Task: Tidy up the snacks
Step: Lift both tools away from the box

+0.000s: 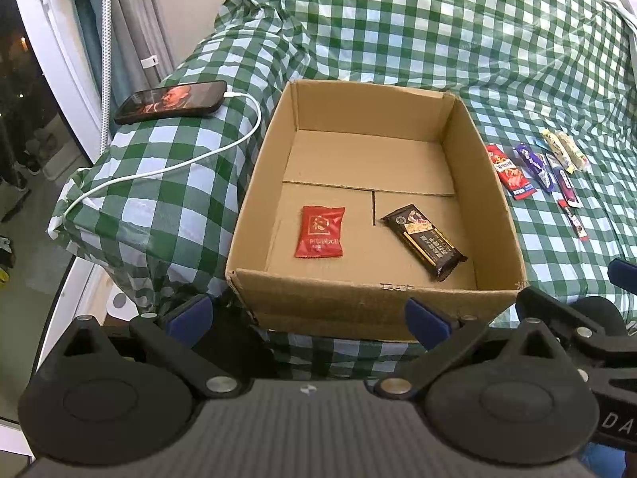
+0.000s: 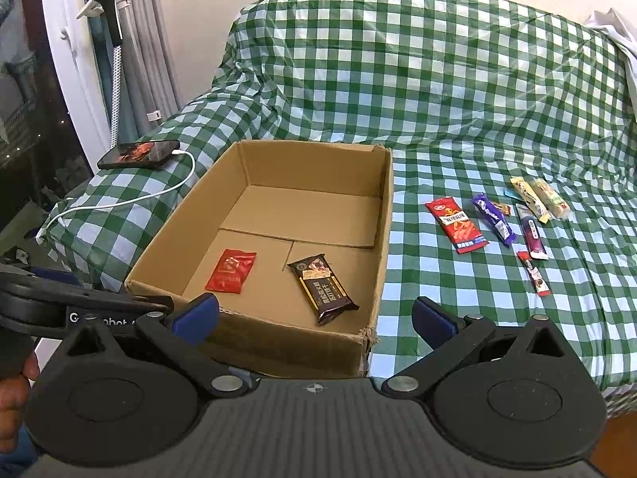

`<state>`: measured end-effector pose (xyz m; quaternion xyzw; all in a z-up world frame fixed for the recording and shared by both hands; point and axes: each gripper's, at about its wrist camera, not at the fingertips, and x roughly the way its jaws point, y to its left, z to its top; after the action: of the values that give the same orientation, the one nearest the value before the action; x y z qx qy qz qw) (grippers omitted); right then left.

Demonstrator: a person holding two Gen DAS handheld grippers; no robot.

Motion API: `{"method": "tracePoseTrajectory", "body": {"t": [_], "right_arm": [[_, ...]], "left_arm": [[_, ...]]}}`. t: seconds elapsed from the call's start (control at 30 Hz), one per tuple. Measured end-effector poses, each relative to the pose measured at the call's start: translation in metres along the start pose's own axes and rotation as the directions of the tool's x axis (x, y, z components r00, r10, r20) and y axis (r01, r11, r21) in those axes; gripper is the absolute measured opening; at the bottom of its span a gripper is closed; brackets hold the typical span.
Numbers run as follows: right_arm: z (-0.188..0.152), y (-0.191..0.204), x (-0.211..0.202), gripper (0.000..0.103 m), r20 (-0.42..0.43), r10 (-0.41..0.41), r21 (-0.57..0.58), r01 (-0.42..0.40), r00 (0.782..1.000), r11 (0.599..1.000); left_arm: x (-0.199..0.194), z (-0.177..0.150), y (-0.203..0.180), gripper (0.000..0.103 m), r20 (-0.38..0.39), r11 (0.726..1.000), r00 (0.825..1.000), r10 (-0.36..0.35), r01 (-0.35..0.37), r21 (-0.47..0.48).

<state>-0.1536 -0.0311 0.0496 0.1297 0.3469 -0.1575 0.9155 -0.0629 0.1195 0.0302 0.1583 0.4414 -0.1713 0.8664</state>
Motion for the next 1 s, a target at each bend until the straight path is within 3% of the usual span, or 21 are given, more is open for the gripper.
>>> {"method": "tracePoseTrajectory", "body": {"t": [1.0], "right_arm": [[-0.001, -0.013, 0.010, 0.102, -0.009, 0.046, -0.016, -0.047, 0.999, 0.999]], "left_arm": [[-0.001, 0.009, -0.013, 0.103, 0.017, 0.996, 0.997, 0.080, -0.081, 0.026]]}}
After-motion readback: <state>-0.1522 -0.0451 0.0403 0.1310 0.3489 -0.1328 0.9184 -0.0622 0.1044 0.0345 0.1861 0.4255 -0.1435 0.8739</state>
